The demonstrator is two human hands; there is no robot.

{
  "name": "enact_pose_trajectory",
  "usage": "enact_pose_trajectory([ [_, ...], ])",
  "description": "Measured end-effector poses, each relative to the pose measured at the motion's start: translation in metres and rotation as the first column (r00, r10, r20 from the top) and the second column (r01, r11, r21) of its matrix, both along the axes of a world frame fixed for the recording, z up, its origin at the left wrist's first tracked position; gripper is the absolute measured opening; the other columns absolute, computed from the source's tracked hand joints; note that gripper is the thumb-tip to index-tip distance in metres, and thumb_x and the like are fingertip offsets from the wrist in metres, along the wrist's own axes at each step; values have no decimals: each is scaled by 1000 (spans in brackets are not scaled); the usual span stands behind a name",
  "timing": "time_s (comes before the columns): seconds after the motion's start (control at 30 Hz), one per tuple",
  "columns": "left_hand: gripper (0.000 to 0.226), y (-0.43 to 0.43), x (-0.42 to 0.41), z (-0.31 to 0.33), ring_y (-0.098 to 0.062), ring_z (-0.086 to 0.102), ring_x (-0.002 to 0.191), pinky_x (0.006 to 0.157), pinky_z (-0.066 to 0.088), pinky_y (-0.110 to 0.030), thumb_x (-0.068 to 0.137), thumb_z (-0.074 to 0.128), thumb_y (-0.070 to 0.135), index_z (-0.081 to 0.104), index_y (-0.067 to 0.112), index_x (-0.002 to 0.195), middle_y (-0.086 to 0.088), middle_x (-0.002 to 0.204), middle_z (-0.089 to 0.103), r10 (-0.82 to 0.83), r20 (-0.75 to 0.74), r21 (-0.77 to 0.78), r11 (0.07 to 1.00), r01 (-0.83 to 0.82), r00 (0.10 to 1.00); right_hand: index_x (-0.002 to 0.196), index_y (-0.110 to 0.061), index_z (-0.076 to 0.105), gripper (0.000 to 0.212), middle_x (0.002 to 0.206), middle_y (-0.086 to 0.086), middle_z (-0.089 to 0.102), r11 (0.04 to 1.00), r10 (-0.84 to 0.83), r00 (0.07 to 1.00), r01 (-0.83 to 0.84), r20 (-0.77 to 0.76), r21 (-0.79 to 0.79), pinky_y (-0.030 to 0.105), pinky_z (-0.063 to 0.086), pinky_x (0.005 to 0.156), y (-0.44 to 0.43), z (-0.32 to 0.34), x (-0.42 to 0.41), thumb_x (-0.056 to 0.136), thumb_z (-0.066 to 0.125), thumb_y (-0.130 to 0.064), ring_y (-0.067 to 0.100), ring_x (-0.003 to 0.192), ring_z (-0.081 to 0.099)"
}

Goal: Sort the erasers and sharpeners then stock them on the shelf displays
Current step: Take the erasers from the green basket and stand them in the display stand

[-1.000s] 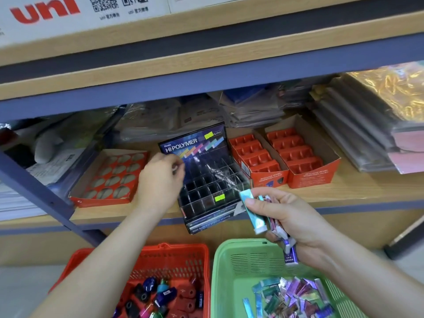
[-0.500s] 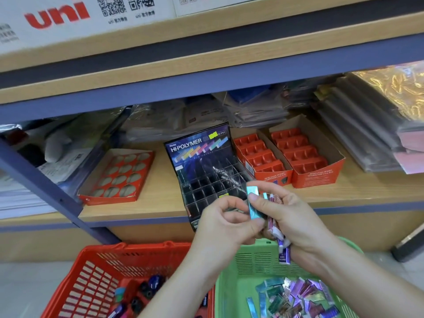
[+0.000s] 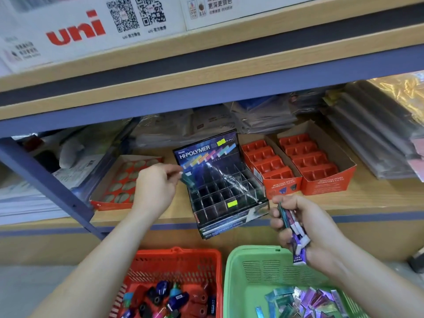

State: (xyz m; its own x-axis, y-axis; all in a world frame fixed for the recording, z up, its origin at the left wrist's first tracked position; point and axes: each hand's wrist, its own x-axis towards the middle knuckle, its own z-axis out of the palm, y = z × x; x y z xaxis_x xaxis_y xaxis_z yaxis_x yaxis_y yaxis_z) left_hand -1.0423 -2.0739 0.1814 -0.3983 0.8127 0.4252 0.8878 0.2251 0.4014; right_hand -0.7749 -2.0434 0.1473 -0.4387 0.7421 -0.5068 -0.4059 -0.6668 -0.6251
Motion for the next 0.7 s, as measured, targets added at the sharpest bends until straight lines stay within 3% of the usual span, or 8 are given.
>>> enact_pose_trajectory([
  [0.13,16,17,-8,-16,-29,66,90,78,49,-31,86,67,11,75,11,101,-10,97,72,-90,-192,-19,996,88,977,101,-6,57,21,65,10,54,999,-5,1000,5,1,33,16,32,34,2,1,0,87,46,4,16,52,48],
  [0.33,15,32,-12,-35,-35,64,84,68,50,-38,88,63,15,68,12,101,-13,93,70,-96,-326,-156,987,47,940,115,-5,58,28,67,13,60,993,47,999,-46,-4,105,17,34,33,0,4,-1,90,54,5,15,49,53],
  [0.43,13,29,-3,-31,-33,62,78,61,46,-34,85,66,14,70,10,96,-10,90,64,-64,-328,-98,995,33,943,114,-7,59,24,65,11,58,997,46,997,-41,-60,67,17,35,32,-2,7,-3,92,53,0,14,45,50],
  [0.5,8,16,23,-18,-24,62,74,60,42,-29,86,64,19,70,16,91,1,84,62,-45,-212,23,998,51,976,113,-7,60,22,64,10,56,999,8,995,-5,-103,31,17,36,33,-3,9,-5,94,51,-3,14,45,49],
  [0.57,9,-8,64,-5,-11,60,66,59,46,-29,87,62,26,68,26,81,12,70,62,-156,100,50,987,151,983,113,-7,60,20,65,10,53,999,-47,991,49,-126,17,18,36,34,-3,11,-6,96,49,-4,14,45,48],
  [0.63,11,-39,111,-3,-12,59,58,58,52,-37,81,63,38,66,28,78,9,64,63,-290,482,7,945,327,827,111,-8,60,19,66,9,51,994,-105,986,109,-130,21,18,36,35,-4,14,-6,96,48,-4,15,46,47],
  [0.7,25,-61,150,-10,-18,60,56,60,54,-44,69,68,55,61,35,83,5,68,65,-308,689,-25,894,447,655,108,-9,60,17,66,9,50,984,-168,979,174,-118,36,19,37,36,-5,15,-7,97,47,-4,15,46,47],
])
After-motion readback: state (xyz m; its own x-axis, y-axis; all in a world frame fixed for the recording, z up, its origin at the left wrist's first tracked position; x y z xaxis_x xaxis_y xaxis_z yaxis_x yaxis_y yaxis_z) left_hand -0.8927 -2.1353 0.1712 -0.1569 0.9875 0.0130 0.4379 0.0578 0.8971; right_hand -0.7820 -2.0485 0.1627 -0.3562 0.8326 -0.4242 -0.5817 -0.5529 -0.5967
